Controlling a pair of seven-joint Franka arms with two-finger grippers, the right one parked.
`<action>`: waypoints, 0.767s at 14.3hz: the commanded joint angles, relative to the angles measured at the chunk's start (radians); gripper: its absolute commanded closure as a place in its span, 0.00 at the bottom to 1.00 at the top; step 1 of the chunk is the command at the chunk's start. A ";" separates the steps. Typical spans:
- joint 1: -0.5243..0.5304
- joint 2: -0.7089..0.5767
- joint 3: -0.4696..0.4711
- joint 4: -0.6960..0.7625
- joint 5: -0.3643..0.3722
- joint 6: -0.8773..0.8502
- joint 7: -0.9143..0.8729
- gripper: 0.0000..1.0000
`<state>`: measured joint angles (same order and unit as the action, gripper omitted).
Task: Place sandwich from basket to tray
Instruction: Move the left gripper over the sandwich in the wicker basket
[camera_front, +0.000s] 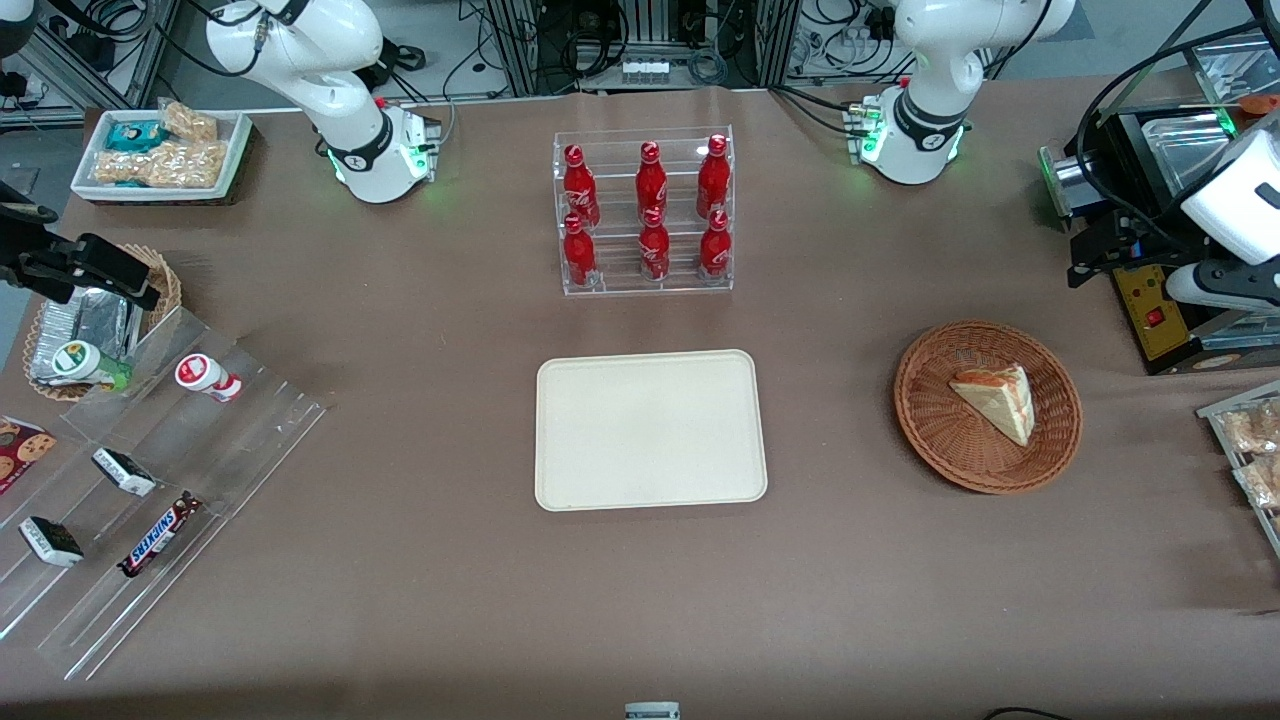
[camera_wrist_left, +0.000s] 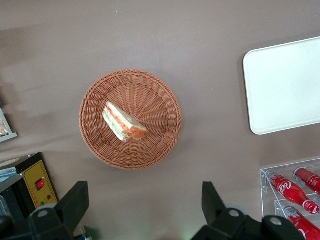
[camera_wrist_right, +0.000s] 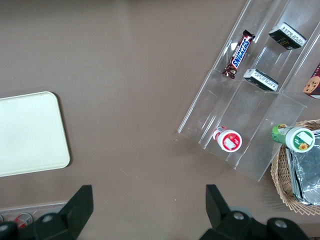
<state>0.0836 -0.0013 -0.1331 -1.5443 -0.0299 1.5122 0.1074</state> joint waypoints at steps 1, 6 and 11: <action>-0.004 -0.009 0.000 -0.003 0.016 0.002 0.014 0.00; 0.007 -0.006 0.007 -0.045 0.018 -0.009 0.012 0.00; 0.068 0.047 0.018 -0.154 0.019 0.028 0.012 0.00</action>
<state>0.1181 0.0271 -0.1105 -1.6513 -0.0209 1.5117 0.1074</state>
